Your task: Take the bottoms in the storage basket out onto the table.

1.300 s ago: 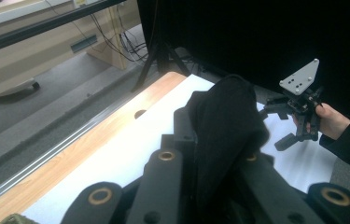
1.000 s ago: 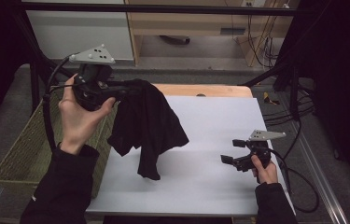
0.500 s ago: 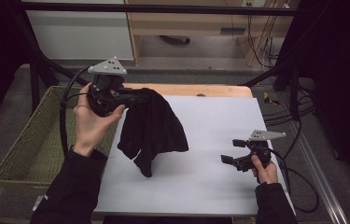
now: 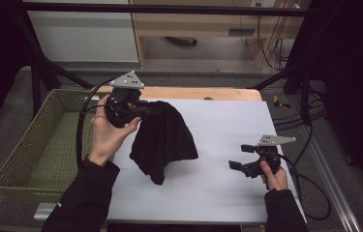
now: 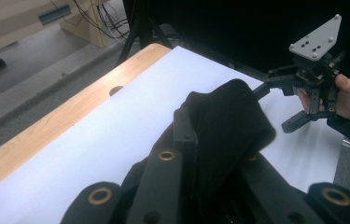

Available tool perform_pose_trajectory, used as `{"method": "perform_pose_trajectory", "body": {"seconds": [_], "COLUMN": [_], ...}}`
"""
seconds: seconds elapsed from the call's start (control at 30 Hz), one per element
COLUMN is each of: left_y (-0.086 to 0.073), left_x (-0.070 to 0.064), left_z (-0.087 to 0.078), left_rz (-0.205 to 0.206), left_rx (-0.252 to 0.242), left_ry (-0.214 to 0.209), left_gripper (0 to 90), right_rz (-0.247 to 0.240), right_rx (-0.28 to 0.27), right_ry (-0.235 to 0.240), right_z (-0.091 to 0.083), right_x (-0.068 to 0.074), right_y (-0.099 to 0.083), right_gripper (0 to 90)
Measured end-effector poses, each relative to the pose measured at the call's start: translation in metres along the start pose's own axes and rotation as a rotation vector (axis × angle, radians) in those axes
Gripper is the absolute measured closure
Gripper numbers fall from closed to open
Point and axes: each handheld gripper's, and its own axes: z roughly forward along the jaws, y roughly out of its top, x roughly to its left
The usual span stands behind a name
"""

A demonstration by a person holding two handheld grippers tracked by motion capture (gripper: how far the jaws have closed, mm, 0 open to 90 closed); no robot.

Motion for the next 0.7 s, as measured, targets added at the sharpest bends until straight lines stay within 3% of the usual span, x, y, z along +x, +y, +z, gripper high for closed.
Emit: {"method": "perform_pose_trajectory", "body": {"seconds": [0.7], "left_y": [-0.024], "left_x": [-0.002], "left_z": [0.037], "left_rz": [-0.002], "left_rx": [0.034], "left_ry": [-0.039], "left_gripper": [85.8], "right_rz": [0.000], "right_rx": [-0.001], "right_ry": [-0.001], "right_z": [0.000], "right_x": [0.000], "right_y": [0.000], "right_gripper": [4.6]}}
